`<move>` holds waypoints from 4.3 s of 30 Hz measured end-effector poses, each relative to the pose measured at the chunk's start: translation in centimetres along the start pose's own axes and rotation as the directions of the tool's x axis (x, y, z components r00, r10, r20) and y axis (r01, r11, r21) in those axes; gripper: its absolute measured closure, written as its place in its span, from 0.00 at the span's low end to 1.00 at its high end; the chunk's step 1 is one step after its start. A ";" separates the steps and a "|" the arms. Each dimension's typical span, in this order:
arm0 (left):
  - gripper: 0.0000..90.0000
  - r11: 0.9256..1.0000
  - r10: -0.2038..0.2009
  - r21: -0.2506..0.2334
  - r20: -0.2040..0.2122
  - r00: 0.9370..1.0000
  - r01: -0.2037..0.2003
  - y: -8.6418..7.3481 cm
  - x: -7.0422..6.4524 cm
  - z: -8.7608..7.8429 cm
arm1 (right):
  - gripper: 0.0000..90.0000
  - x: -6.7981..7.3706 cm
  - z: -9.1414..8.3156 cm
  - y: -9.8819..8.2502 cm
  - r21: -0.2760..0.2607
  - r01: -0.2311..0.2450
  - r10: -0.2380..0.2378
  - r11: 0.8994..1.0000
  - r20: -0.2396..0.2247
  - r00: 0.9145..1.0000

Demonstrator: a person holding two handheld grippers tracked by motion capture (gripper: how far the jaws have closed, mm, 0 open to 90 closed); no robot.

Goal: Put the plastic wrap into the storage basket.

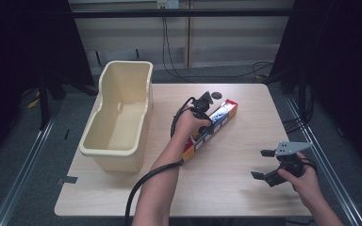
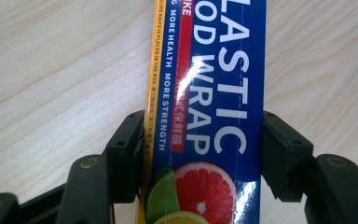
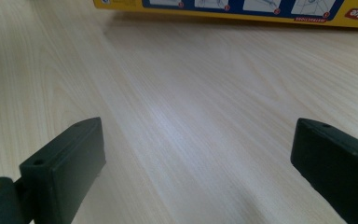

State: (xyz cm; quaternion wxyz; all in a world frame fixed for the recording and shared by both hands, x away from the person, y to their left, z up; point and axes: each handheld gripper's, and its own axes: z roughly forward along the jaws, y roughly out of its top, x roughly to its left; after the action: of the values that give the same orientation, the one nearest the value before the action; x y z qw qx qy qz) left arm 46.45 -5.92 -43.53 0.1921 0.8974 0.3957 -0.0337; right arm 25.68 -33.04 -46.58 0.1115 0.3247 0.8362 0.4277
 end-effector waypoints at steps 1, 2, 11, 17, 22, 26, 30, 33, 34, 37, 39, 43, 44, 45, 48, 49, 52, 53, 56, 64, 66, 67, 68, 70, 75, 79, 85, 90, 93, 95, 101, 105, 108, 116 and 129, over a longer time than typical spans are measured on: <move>0.45 1.000 -0.006 0.000 -0.003 1.000 0.006 0.0 -0.1 -0.2 | 0.03 0.0 0.0 0.0 -0.001 -0.001 0.001 1.000 -0.003 1.000; 0.45 1.000 -0.004 0.015 -0.004 1.000 0.004 0.1 -0.1 -0.5 | 0.03 0.0 0.0 0.0 0.000 -0.001 0.001 1.000 0.000 1.000; 0.46 0.999 -0.020 0.043 -0.016 1.000 0.020 0.3 -0.5 -2.9 | 0.03 0.1 0.0 0.0 0.001 0.002 -0.002 1.000 0.001 1.000; 0.46 0.996 -0.060 0.060 -0.021 0.998 0.061 0.4 -0.5 -4.5 | 0.03 0.1 0.0 0.1 -0.005 0.002 -0.002 1.000 -0.004 1.000; 0.47 0.995 -0.083 0.057 -0.022 0.996 0.084 0.5 -0.5 -5.8 | 0.03 0.1 -0.1 0.1 -0.009 0.000 0.000 1.000 0.004 1.000; 0.47 0.995 -0.091 0.050 -0.020 0.996 0.092 0.6 -0.4 -6.8 | 0.03 0.1 -0.1 0.2 -0.015 0.003 -0.003 1.000 0.002 1.000; 0.47 0.993 -0.103 0.049 -0.013 0.995 0.104 0.5 -0.3 -7.8 | 0.03 0.1 -0.1 0.2 -0.014 0.002 -0.002 1.000 -0.001 1.000; 0.47 0.992 -0.110 0.055 -0.012 0.994 0.111 0.4 -0.2 -8.5 | 0.03 0.1 -0.1 0.2 -0.016 0.006 -0.006 1.000 0.001 1.000; 0.47 0.992 -0.113 0.053 -0.015 0.993 0.114 0.4 -0.2 -8.8 | 0.03 0.2 -0.1 0.2 -0.015 0.006 -0.006 1.000 0.003 1.000; 0.47 0.991 -0.121 0.051 -0.017 0.992 0.122 0.3 -0.1 -9.5 | 0.03 0.1 -0.1 0.2 -0.016 0.005 -0.005 1.000 -0.001 1.000; 0.47 0.991 -0.128 0.046 -0.021 0.992 0.128 0.3 -0.1 -10.1 | 0.03 0.1 -0.1 0.2 -0.018 0.007 -0.007 1.000 0.004 1.000; 0.47 0.990 -0.131 0.043 -0.026 0.991 0.132 0.2 0.0 -11.2 | 0.03 0.1 -0.1 0.3 -0.017 0.007 -0.007 1.000 0.006 1.000; 0.47 0.990 -0.135 0.046 -0.028 0.990 0.136 0.2 0.1 -11.5 | 0.03 0.1 -0.1 0.3 -0.018 0.006 -0.006 1.000 0.006 1.000; 0.47 0.990 -0.133 0.045 -0.029 0.991 0.134 0.1 0.1 -11.7 | 0.03 0.2 -0.1 0.3 -0.018 0.004 -0.004 1.000 0.006 1.000; 0.47 0.988 -0.148 0.040 -0.033 0.988 0.149 0.0 0.2 -12.5 | 0.03 0.2 -0.1 0.3 -0.019 0.004 -0.004 1.000 0.007 1.000; 0.47 0.989 -0.142 0.038 -0.031 0.989 0.144 0.0 0.3 -12.7 | 0.03 0.2 -0.1 0.3 -0.020 0.004 -0.004 1.000 0.006 1.000; 0.47 0.988 -0.150 0.033 -0.032 0.988 0.151 -0.1 0.5 -13.5 | 0.03 0.2 -0.1 0.3 -0.019 0.005 -0.005 1.000 0.006 1.000; 0.47 0.988 -0.151 0.028 -0.035 0.988 0.152 -0.2 0.6 -13.7 | 0.03 0.2 -0.1 0.3 -0.019 0.004 -0.004 1.000 0.007 1.000; 0.46 0.986 -0.161 0.029 -0.044 0.986 0.162 -0.3 0.7 -14.6 | 0.03 0.1 -0.1 0.3 -0.017 0.006 -0.006 1.000 0.004 1.000; 0.46 0.982 -0.189 0.003 -0.062 0.980 0.189 -0.8 1.3 -16.4 | 0.03 0.2 -0.1 0.3 -0.020 0.002 -0.002 1.000 0.003 1.000; 0.46 0.980 -0.196 0.005 -0.056 0.979 0.197 -0.9 1.4 -16.7 | 0.03 0.2 -0.1 0.3 -0.018 0.004 -0.004 1.000 0.002 1.000; 0.46 0.978 -0.206 0.002 -0.058 0.977 0.207 -0.9 1.5 -16.9 | 0.03 0.2 -0.1 0.3 -0.017 0.005 -0.005 1.000 0.001 1.000; 0.46 0.977 -0.212 -0.005 -0.052 0.976 0.212 -1.0 1.6 -17.2 | 0.03 0.2 -0.1 0.3 -0.016 0.004 -0.004 1.000 0.001 1.000; 0.46 0.976 -0.217 -0.011 -0.055 0.975 0.217 -1.2 1.8 -17.6 | 0.03 0.2 -0.1 0.3 -0.016 0.004 -0.004 1.000 -0.001 1.000; 0.46 0.969 -0.248 -0.002 -0.073 0.966 0.249 -1.5 2.2 -18.6 | 0.03 0.1 -0.1 0.4 -0.018 0.004 -0.004 1.000 -0.001 1.000; 0.46 0.964 -0.267 -0.023 -0.079 0.960 0.266 -1.8 2.6 -19.4 | 0.03 0.2 -0.1 0.4 -0.016 0.005 -0.005 1.000 0.000 1.000; 0.46 0.956 -0.295 -0.035 -0.095 0.951 0.293 -2.3 3.0 -20.9 | 0.03 0.2 -0.1 0.3 -0.016 0.005 -0.005 1.000 0.002 1.000; 0.46 0.943 -0.332 -0.055 -0.099 0.938 0.328 -2.8 3.2 -22.0 | 0.03 0.2 0.0 0.4 -0.014 0.010 -0.010 1.000 -0.003 1.000; 0.46 0.942 -0.334 -0.059 -0.097 0.937 0.330 -3.0 3.3 -22.6 | 0.03 0.3 0.0 0.4 -0.013 0.011 -0.011 1.000 -0.006 1.000; 0.46 0.940 -0.341 -0.063 -0.103 0.934 0.336 -3.1 3.4 -23.0 | 0.03 0.3 0.1 0.4 -0.012 0.014 -0.014 1.000 0.002 1.000; 0.46 0.927 -0.375 -0.070 -0.109 0.921 0.369 -3.5 3.7 -24.3 | 0.03 0.5 0.2 0.5 -0.006 0.010 -0.010 1.000 -0.003 1.000; 0.46 0.921 -0.387 -0.081 -0.115 0.915 0.380 -4.0 4.0 -25.1 | 0.03 0.5 0.2 0.5 -0.008 0.010 -0.010 1.000 -0.006 1.000; 0.46 0.916 -0.400 -0.086 -0.115 0.909 0.392 -4.3 4.2 -25.7 | 0.03 0.5 0.1 0.5 -0.009 0.011 -0.011 1.000 -0.007 1.000; 0.46 0.902 -0.429 -0.103 -0.118 0.895 0.419 -4.9 4.8 -26.7 | 0.03 0.5 0.1 0.5 -0.006 0.013 -0.013 1.000 -0.007 1.000; 0.46 0.887 -0.460 -0.119 -0.130 0.878 0.447 -6.0 5.4 -28.5 | 0.03 0.5 0.1 0.5 -0.005 0.015 -0.016 1.000 -0.008 1.000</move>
State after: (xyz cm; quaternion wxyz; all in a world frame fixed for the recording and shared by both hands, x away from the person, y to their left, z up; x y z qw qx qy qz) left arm 43.20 12.05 -20.26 0.1859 0.7705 0.6097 0.0088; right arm 25.55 -32.41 -46.25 0.1121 0.3161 0.8380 0.4304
